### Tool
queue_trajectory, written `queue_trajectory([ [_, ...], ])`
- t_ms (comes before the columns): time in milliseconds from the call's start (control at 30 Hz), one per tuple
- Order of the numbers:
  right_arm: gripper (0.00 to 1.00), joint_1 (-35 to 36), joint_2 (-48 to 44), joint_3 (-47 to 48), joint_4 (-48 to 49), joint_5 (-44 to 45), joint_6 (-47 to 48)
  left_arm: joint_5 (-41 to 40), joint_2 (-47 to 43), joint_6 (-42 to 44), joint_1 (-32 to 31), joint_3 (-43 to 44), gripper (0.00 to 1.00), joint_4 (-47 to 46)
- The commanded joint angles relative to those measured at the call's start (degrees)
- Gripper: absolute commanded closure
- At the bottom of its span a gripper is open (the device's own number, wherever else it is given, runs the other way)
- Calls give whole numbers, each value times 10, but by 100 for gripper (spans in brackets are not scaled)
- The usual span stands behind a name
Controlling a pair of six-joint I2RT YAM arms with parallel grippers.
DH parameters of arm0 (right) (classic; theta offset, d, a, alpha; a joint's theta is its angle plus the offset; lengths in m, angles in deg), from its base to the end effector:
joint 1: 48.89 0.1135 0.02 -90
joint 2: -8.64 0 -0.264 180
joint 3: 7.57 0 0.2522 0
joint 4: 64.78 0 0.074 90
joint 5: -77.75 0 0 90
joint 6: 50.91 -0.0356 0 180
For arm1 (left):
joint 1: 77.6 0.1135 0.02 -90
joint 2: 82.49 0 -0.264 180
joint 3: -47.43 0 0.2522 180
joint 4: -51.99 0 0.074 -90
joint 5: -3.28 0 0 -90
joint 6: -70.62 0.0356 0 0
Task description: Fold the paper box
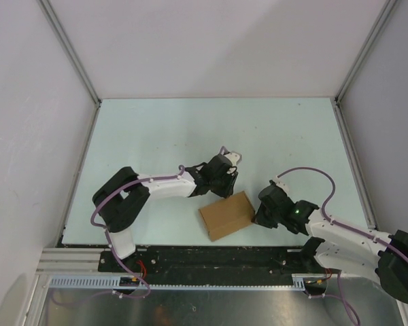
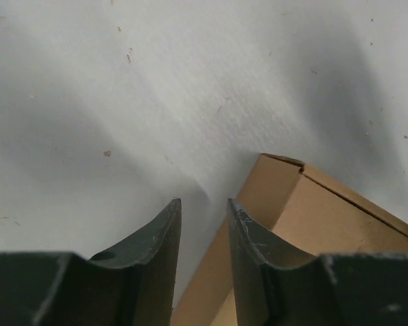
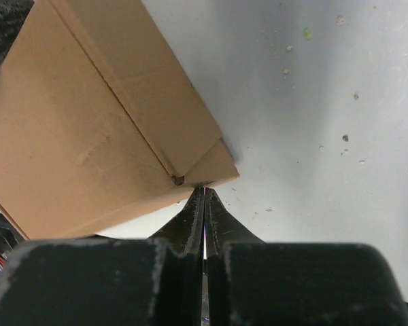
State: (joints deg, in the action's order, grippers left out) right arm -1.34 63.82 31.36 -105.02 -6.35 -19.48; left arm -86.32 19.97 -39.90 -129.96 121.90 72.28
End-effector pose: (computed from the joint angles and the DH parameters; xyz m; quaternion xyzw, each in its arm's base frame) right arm 0.1186 0.1243 0.1684 0.1066 0.9504 0.2005 0.2124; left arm 0.2273 -0.2952 0.1711 0.2575 0.8983 -0.2141 0.2845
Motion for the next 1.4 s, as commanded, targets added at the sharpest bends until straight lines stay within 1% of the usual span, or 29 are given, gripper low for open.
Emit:
queue_trajectory([
  [0,100,-15,7,-2,29,4,-5,21,2,-10,-13,-21,62,-5],
  [333,100,-41,25,-4,35,-11,19,14,-36,-41,-24,-76,63,-10],
  [600,100,-42,37,-4,34,-7,28,6,-61,-56,-33,-101,63,-12],
  [767,100,-42,33,-3,39,-7,33,7,-62,-59,-36,-105,64,-13],
  [1367,100,-22,73,23,74,-11,30,13,-66,-66,-46,-103,64,-17],
])
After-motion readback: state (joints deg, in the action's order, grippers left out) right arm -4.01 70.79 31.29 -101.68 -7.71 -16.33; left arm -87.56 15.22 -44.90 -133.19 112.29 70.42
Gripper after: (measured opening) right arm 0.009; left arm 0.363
